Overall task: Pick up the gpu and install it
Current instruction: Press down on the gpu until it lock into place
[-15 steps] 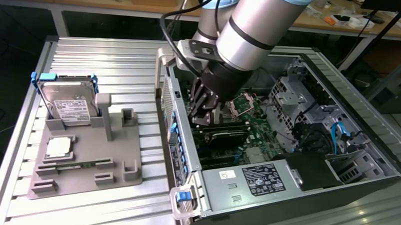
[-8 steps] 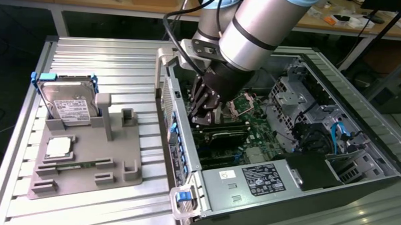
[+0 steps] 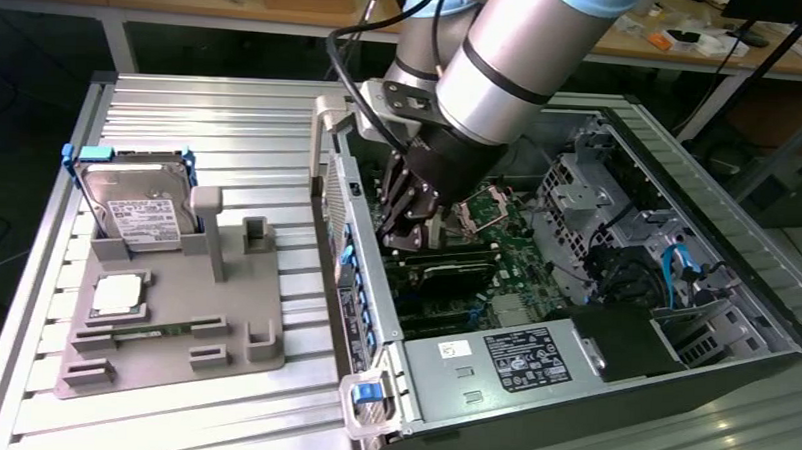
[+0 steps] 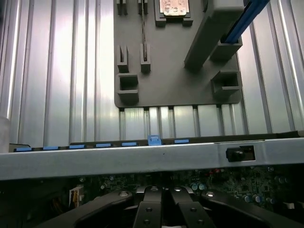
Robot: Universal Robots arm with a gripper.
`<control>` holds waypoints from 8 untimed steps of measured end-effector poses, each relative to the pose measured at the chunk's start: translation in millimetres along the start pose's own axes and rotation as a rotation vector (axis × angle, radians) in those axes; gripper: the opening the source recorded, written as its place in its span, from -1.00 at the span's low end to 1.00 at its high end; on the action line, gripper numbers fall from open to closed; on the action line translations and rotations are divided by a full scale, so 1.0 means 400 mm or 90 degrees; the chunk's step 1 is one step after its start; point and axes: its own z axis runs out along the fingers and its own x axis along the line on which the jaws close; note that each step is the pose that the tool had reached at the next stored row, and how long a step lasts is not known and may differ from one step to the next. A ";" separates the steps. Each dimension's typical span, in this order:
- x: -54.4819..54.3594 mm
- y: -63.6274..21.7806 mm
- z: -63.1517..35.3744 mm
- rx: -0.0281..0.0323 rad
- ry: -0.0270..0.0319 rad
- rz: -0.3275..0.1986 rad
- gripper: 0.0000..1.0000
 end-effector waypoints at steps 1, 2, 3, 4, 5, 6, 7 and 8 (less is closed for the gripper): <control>0.000 -0.001 0.003 0.0002 -0.0005 0.000 -0.79; 0.000 -0.001 0.004 0.0003 -0.0007 0.000 -0.79; 0.000 -0.001 0.004 0.0003 -0.0006 0.000 -0.79; 0.000 -0.001 0.004 0.0003 -0.0006 0.000 -0.79; 0.000 -0.001 0.004 0.0003 -0.0006 0.000 -0.79; 0.000 -0.001 0.004 0.0003 -0.0007 0.000 -0.79; 0.000 -0.001 0.004 0.0004 -0.0007 0.000 -0.79; 0.000 -0.001 0.004 0.0004 -0.0007 0.000 -0.79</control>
